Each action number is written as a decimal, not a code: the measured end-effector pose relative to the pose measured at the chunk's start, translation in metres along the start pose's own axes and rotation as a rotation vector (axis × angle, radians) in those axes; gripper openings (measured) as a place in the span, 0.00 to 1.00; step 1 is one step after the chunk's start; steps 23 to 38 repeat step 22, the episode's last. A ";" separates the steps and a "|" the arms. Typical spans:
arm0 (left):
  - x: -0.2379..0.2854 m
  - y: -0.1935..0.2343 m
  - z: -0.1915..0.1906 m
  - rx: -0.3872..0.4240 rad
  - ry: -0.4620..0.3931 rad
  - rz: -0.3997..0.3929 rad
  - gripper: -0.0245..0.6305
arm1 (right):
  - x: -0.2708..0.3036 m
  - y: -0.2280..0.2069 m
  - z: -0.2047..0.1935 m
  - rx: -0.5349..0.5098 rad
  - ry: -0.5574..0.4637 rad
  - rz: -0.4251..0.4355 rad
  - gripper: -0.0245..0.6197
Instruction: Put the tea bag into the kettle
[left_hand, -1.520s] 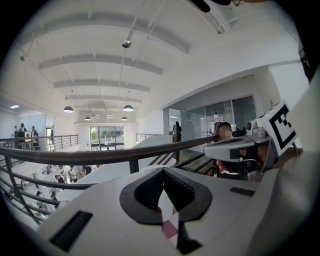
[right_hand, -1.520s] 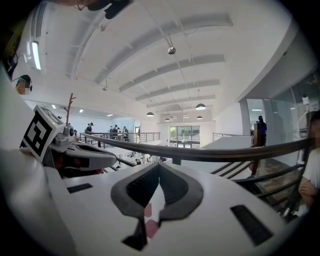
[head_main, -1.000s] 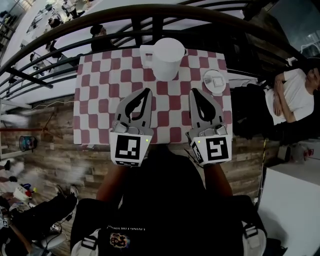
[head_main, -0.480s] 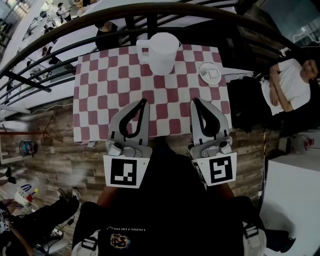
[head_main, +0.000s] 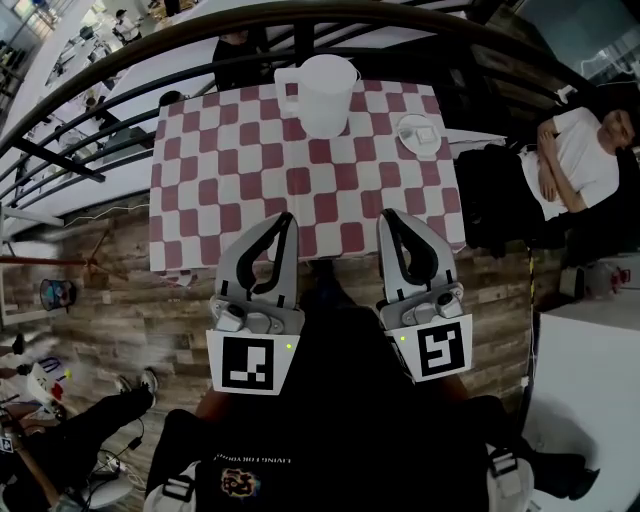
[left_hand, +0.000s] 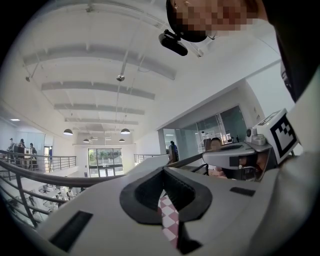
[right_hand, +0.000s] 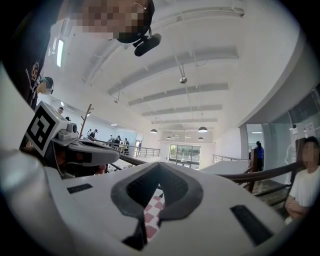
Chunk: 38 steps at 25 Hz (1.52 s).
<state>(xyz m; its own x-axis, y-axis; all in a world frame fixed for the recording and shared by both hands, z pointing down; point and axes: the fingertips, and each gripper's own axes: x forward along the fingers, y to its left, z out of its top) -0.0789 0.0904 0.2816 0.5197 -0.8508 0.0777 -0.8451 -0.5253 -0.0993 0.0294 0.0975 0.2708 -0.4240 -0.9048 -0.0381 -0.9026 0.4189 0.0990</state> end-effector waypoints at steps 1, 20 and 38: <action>-0.004 -0.001 -0.001 0.004 0.002 0.000 0.04 | -0.004 0.002 0.000 0.002 0.003 0.000 0.06; -0.058 -0.027 -0.003 0.002 -0.002 -0.003 0.04 | -0.055 0.035 0.009 0.007 -0.015 0.003 0.06; -0.061 -0.028 -0.003 -0.002 -0.003 -0.003 0.04 | -0.057 0.036 0.011 0.007 -0.015 0.004 0.06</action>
